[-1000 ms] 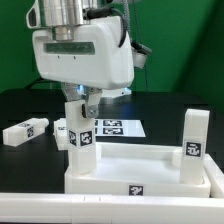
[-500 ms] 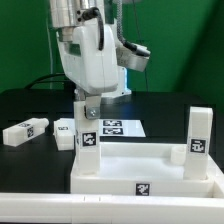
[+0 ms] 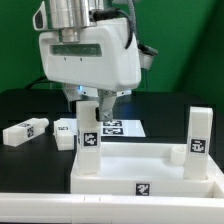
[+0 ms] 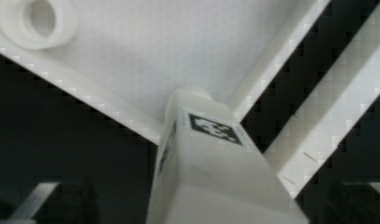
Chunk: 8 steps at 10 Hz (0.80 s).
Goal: Assemble desk
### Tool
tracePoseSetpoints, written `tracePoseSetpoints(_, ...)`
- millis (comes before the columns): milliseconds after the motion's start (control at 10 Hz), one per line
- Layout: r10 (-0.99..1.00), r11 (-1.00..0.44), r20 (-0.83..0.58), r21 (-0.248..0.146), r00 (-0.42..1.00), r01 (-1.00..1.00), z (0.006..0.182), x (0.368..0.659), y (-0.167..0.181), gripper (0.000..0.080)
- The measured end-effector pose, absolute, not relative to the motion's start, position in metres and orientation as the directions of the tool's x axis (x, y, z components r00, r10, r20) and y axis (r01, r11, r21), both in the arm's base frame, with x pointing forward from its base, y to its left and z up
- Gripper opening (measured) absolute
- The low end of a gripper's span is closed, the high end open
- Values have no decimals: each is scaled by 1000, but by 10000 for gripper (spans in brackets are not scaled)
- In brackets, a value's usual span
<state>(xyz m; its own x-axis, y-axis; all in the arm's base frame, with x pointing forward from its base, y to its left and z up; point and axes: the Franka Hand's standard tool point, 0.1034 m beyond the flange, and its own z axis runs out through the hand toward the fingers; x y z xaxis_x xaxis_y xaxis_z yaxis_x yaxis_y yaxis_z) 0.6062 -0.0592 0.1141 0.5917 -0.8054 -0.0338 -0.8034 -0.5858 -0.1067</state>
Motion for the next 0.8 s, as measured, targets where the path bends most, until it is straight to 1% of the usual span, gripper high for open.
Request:
tracePoseSetpoints(300,-586,-806,0,-103,810,-583,112,605,-59,649)
tracePoseSetpoints(400,-534,-841,7,-102,845,-531,112,606,-59,649)
tracePoseSetpoints(500,-437,-896,19,-96,899,-433,112,606,-59,649)
tracePoseSetpoints(800,-192,-980,39,-61,981,-189,112,605,-59,649)
